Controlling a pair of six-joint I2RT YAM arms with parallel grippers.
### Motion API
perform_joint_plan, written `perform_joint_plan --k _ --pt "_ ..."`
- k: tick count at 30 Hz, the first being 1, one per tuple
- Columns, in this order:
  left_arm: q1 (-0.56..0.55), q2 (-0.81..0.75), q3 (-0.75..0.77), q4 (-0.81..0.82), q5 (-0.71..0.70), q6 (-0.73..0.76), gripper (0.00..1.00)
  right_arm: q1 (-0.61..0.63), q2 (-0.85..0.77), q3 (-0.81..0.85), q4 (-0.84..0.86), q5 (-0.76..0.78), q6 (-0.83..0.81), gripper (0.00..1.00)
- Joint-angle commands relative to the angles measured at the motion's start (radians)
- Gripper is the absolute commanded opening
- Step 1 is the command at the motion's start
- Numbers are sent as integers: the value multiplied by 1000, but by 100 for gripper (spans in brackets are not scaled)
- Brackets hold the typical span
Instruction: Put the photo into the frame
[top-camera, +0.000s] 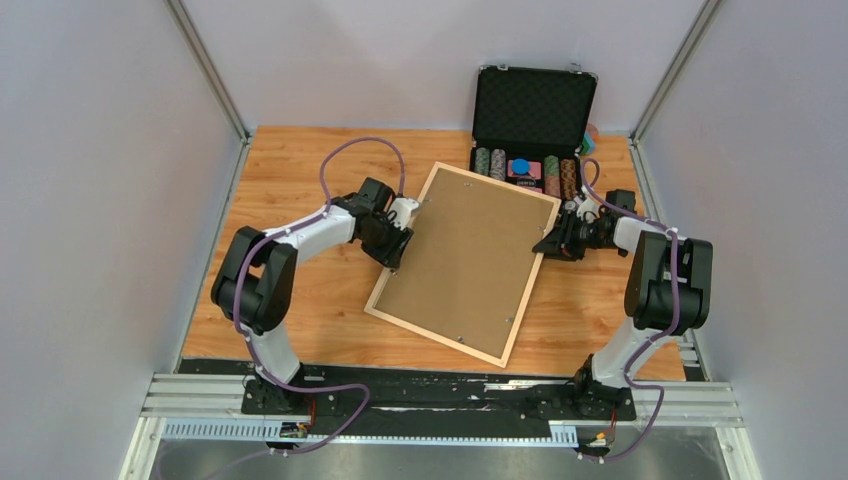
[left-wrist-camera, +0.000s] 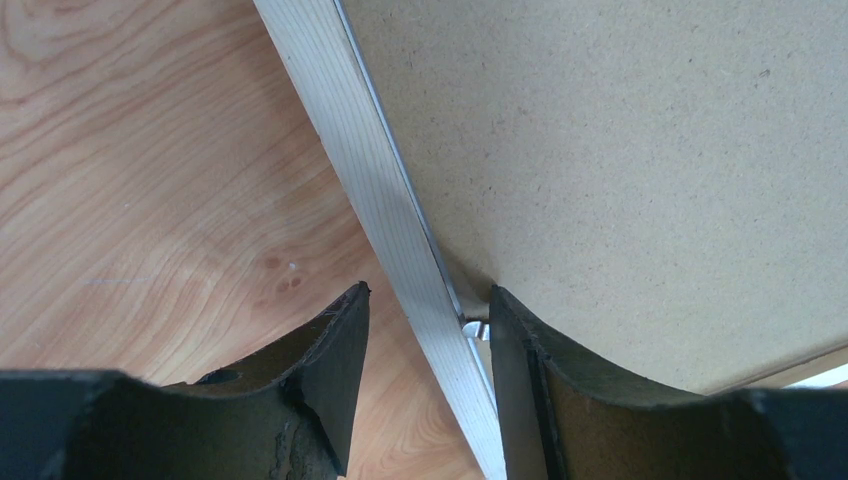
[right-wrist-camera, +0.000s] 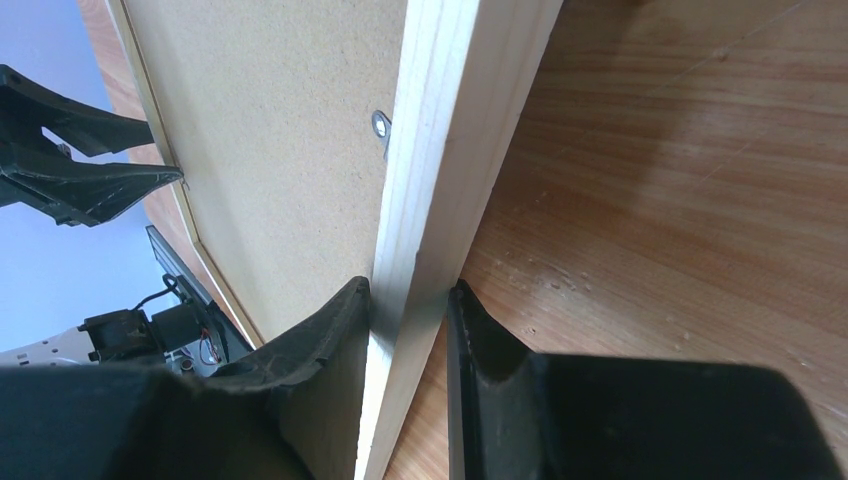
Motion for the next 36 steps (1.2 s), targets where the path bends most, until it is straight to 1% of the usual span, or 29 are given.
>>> perform_joint_plan --k 1,15,24,31,36 --pt "-5 -44 -31 -7 -36 36 55 -3 -48 31 46 -67 -38 3" --pt "-4 -63 -43 -8 -36 37 54 -8 -52 29 47 -67 -38 3" --pt "-2 -66 4 -8 -31 13 66 -8 -53 29 46 -68 -40 2" --pt "19 -92 39 -8 -6 -14 71 -8 -62 32 48 -80 -37 0" --pt "27 -122 44 -14 6 -8 73 -7 -71 33 48 -91 -33 0"
